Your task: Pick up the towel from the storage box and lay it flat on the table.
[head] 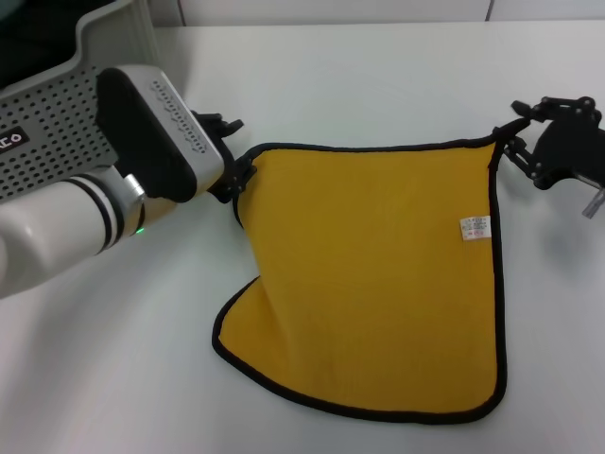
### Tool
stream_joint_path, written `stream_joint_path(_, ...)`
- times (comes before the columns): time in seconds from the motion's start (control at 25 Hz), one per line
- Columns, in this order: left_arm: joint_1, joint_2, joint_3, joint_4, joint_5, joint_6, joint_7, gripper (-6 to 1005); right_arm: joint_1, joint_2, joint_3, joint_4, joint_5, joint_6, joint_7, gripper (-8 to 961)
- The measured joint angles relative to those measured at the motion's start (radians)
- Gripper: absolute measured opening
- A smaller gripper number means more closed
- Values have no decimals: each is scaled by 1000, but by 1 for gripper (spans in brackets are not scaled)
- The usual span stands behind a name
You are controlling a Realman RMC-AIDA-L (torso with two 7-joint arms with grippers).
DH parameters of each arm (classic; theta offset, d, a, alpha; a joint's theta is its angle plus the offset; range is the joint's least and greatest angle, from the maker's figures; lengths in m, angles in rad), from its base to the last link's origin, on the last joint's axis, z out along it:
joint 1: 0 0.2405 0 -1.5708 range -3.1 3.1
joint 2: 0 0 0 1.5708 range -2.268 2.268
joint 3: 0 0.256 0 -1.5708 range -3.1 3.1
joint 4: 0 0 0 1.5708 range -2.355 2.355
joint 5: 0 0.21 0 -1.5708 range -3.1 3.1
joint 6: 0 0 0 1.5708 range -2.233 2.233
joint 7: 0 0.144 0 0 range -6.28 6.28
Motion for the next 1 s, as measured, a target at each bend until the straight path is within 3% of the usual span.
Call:
stream_joint_path(0.12,27,0,1,2,-6,-14,-1,352,-30,0,-2,-9,45,-3,-32,182)
stream_joint_path(0.28,69,3,2,21,-65,-9,-1,509,-89,0,-2,-45,115,-34,-37,341)
stream_joint_path(0.52,97,8,-13,29,-187,80,5,747,-163,-8,22,-37,309,-310,-60,598)
stream_joint_path(0.72,99,8,-28,30,-239,158,23,797,-185,-11,73,2,431,-403,-70,815)
stream_joint_path(0.76,100,8,-30,30,-250,170,30,807,-184,-13,98,51,455,-517,-70,859)
stream_joint_path(1.0,113,8,-131,4,-514,462,251,857,-159,-14,153,151,456,-751,-65,857)
